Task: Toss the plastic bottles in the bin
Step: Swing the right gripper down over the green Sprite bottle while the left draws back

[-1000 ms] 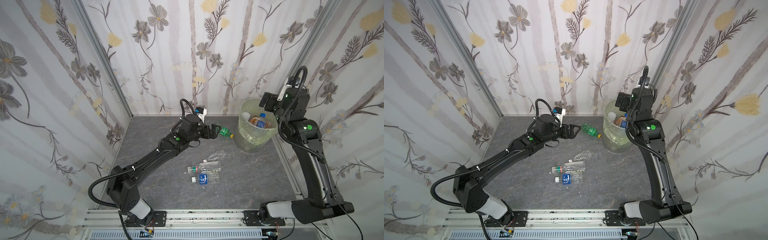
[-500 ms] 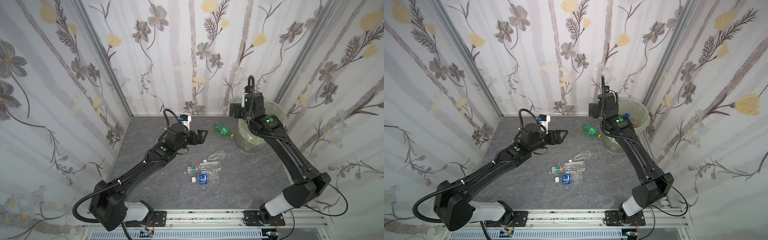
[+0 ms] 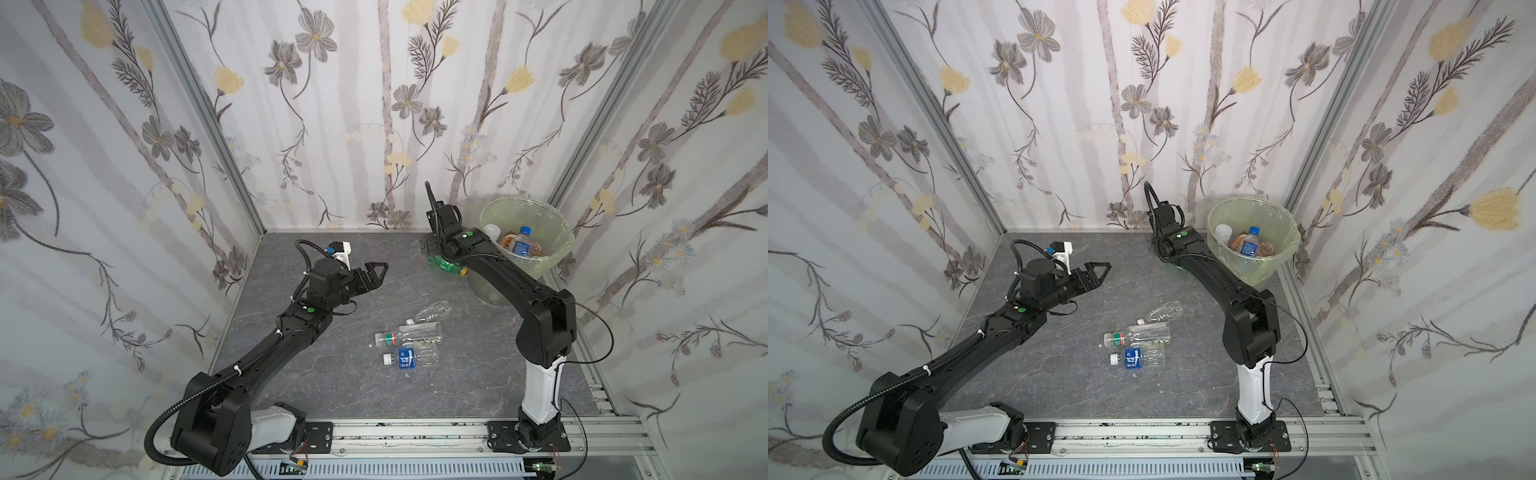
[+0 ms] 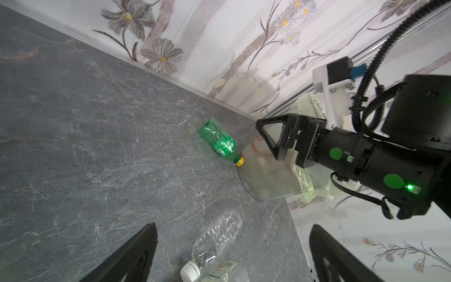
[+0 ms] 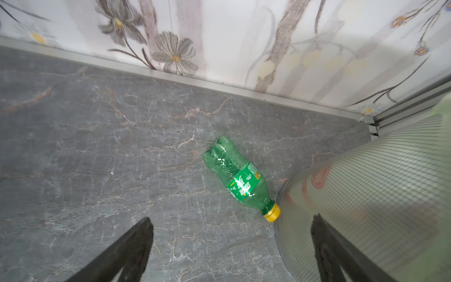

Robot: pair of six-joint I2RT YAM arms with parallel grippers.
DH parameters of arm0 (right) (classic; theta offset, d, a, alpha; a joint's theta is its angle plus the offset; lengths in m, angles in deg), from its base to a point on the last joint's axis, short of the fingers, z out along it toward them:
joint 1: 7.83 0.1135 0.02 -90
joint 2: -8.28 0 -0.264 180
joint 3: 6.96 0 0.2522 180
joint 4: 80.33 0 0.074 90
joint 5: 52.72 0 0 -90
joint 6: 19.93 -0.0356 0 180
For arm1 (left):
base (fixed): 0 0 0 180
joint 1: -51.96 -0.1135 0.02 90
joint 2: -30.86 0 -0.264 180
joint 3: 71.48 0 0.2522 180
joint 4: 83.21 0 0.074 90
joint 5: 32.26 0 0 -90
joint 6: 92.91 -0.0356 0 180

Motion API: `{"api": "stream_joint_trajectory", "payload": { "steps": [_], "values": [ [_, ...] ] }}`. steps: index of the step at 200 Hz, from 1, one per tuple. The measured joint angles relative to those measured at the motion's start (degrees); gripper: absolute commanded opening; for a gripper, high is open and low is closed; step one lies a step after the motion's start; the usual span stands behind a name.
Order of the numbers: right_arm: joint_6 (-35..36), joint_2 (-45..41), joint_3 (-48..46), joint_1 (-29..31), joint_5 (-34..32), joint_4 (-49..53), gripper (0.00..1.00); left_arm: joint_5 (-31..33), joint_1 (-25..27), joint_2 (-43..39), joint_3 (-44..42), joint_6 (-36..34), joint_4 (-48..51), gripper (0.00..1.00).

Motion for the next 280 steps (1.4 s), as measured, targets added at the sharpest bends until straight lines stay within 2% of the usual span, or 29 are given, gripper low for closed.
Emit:
{"api": "stream_joint_trajectory", "payload": {
  "steps": [58, 136, 207, 280],
  "values": [
    [0.4, 9.7, 5.2, -2.6, 0.4, 1.9, 1.00, -2.2, 0.0, 2.5, -0.4, 1.5, -0.4, 1.00],
    [1.0, 18.3, 9.6, -6.0, 6.7, 2.3, 1.00, -3.3, 0.0, 6.4, -0.2, 2.0, -1.3, 1.00],
    [3.0, 22.0, 11.0, -8.4, 9.5, 4.1, 1.00, -4.7, 0.0, 10.8, 2.2, 2.1, -3.0, 1.00],
    [6.3, 23.2, 11.4, -7.6, 12.0, 4.9, 1.00, -5.2, 0.0, 13.7, 4.3, 2.2, -3.6, 1.00]
  ]
}}
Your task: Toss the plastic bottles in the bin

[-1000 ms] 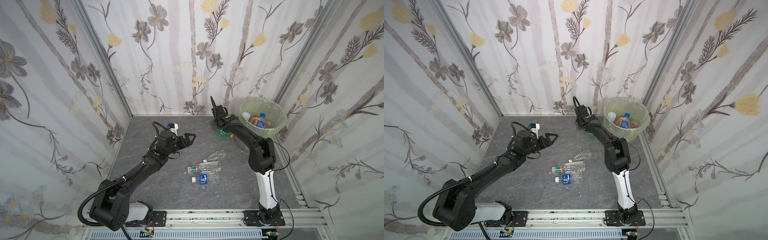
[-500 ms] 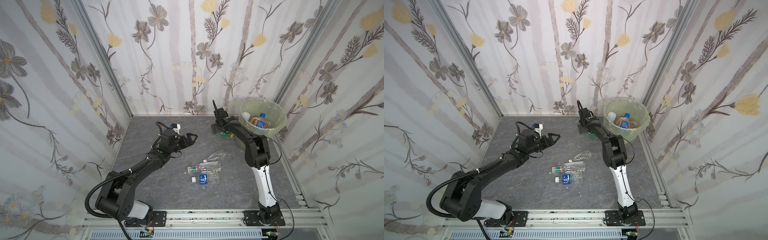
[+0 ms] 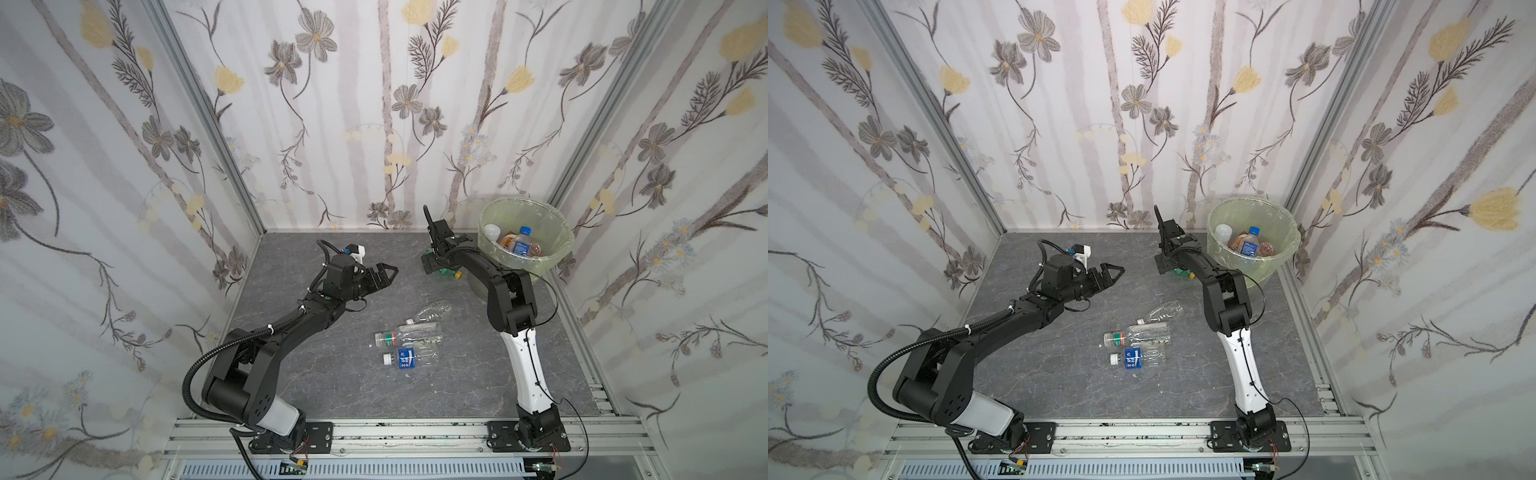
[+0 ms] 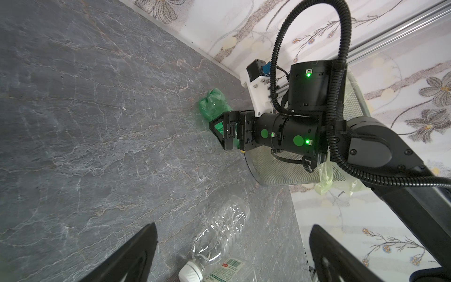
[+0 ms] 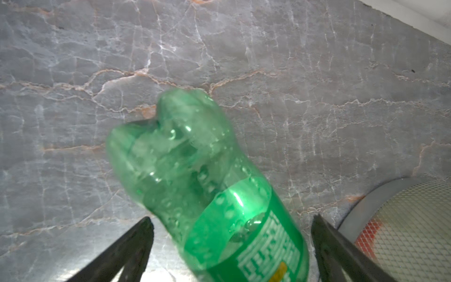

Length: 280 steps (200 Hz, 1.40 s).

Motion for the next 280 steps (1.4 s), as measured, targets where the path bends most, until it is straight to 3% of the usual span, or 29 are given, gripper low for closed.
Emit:
{"api": "stream_joint_trajectory", "payload": {
  "steps": [82, 185, 280],
  "values": [
    [2.6, 0.0, 0.0, 3.1, -0.7, 1.4, 0.93, 0.0, -1.9, -1.3, -1.2, 0.0, 0.0, 1.00],
    [2.6, -2.4, -0.8, 12.0, 2.8, 3.1, 0.92, -1.4, -8.2, -7.1, -5.7, 0.7, -0.1, 1.00],
    [-0.4, -9.4, -2.9, 9.4, 6.0, 3.7, 1.00, -2.8, -10.1, 0.1, -3.0, 3.8, 0.1, 1.00]
  ]
}}
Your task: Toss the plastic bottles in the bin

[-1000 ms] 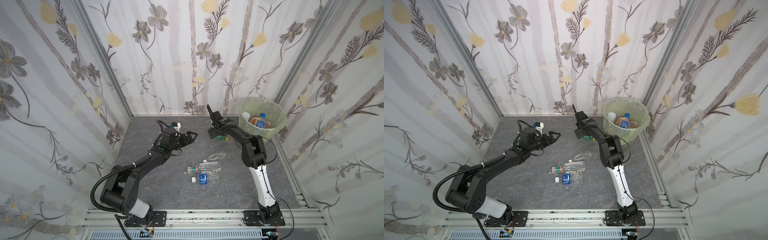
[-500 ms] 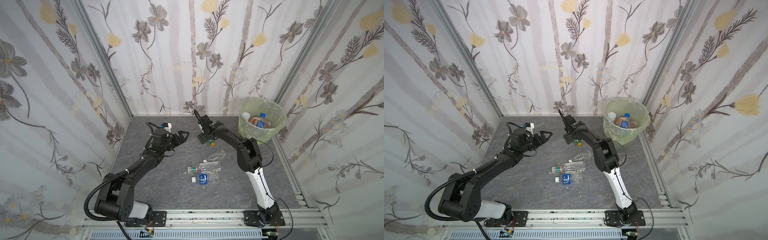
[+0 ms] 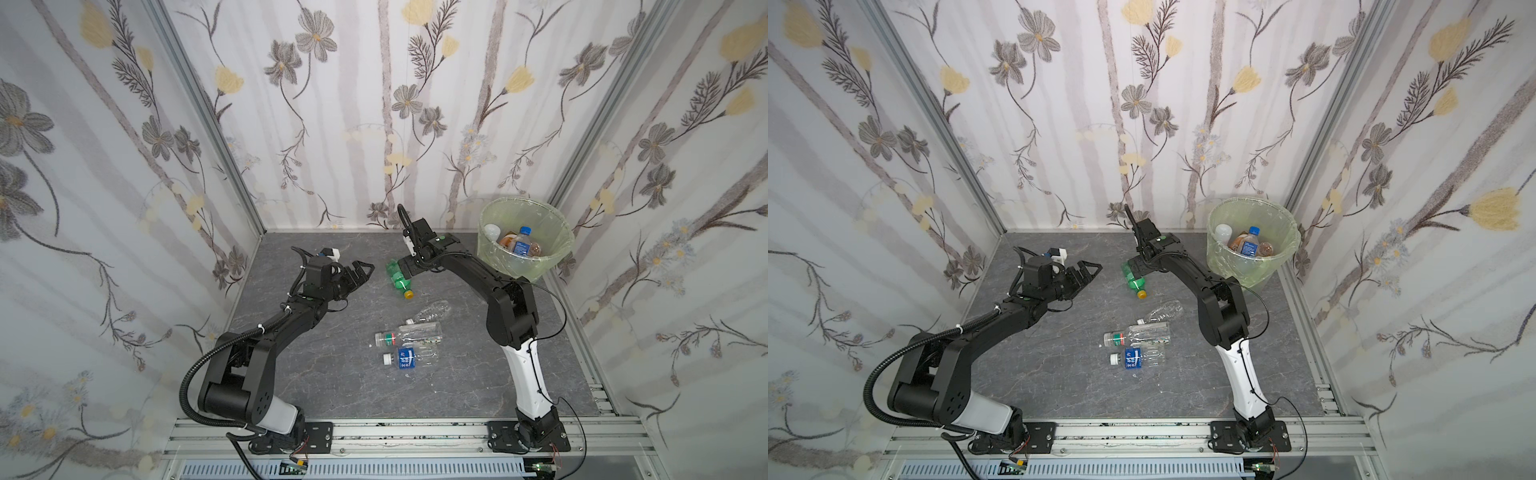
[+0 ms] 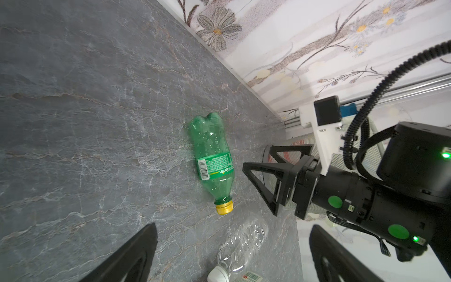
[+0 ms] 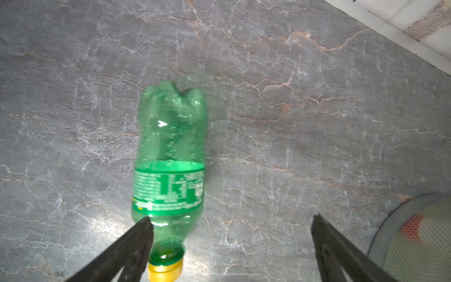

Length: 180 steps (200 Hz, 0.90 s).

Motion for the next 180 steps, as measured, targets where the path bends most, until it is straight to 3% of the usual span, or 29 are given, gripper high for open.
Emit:
{"api": "stream_joint_trajectory", "payload": {
  "steps": [77, 132, 180],
  "values": [
    [-1.1, -14.0, -11.3, -0.7, 1.5, -2.8, 1.00, 0.3, 1.2, 11.8, 11.0, -1.5, 7.2, 1.00],
    [-2.1, -23.0, -16.3, -0.8, 1.9, -5.0, 1.00, 5.7, 3.9, 22.3, 23.0, -7.9, 17.9, 1.00],
    [-2.6, -25.6, -18.4, -1.0, 1.9, -5.7, 1.00, 11.6, 4.3, 26.0, 27.1, -12.5, 26.0, 1.00]
  ]
}}
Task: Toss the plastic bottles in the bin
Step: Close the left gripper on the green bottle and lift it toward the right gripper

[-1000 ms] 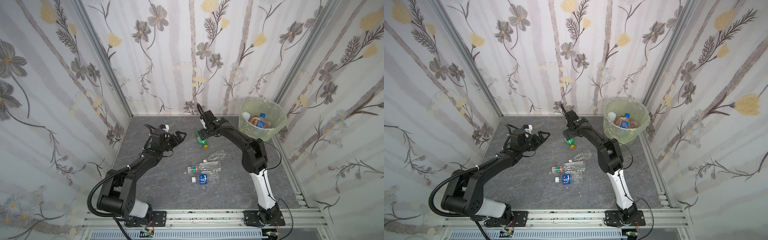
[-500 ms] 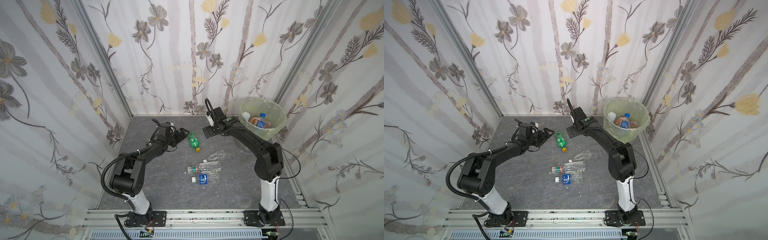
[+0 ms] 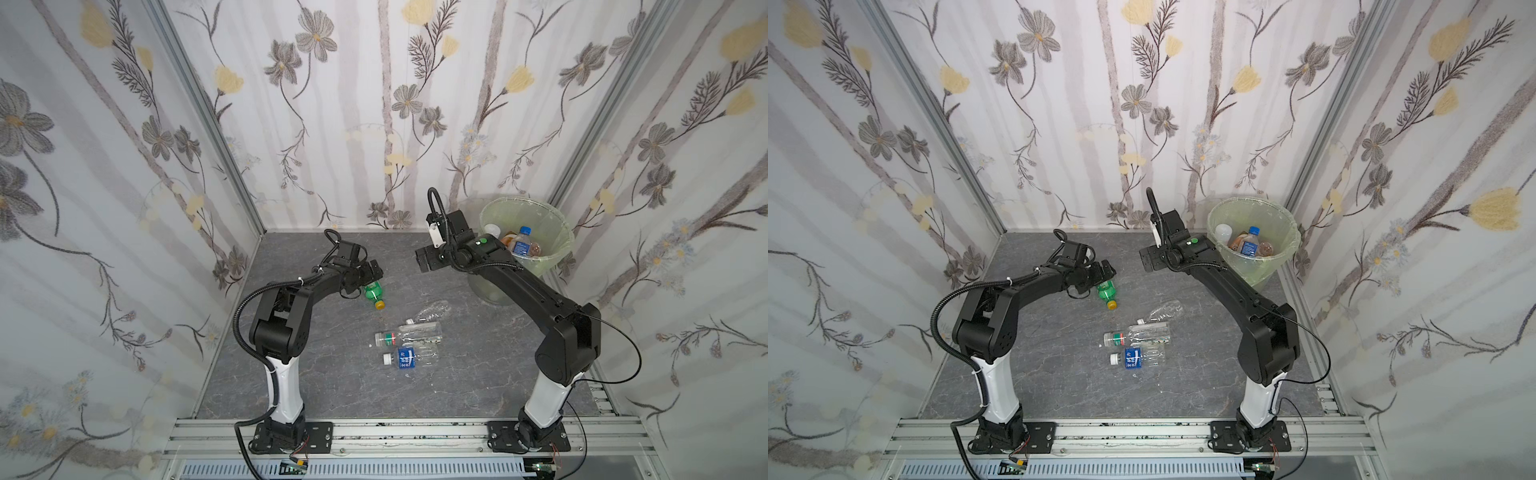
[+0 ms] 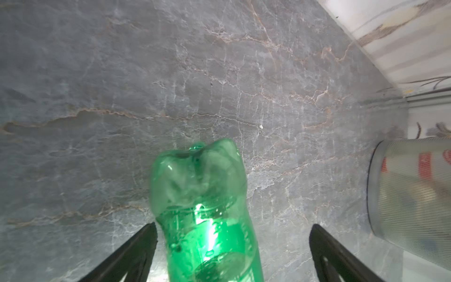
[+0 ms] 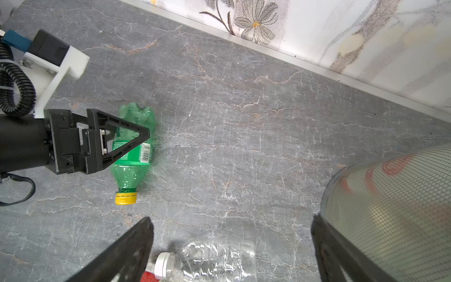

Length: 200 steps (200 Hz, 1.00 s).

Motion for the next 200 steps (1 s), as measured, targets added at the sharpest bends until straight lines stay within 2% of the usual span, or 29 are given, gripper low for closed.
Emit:
{"api": "stream_joint_trajectory", "payload": {
  "steps": [48, 136, 175, 200],
  "values": [
    [-0.9, -0.3, -1.0, 0.0, 0.3, -2.1, 1.00, 3.5, 0.6, 2.4, 1.3, -2.8, 4.0, 0.98],
    [-1.7, -0.5, -2.4, 0.1, 1.1, -3.9, 1.00, 7.7, 1.1, 3.6, 1.9, -5.3, 5.2, 0.73],
    [-2.3, -0.5, -3.7, 0.3, 1.7, -4.2, 1.00, 7.4, 1.6, 3.8, 2.2, -5.5, 5.5, 0.57],
    [-2.5, -0.7, -4.2, 0.3, 2.8, -4.5, 1.00, 6.5, 2.0, 3.8, 2.7, -5.7, 6.2, 0.53]
  ]
}}
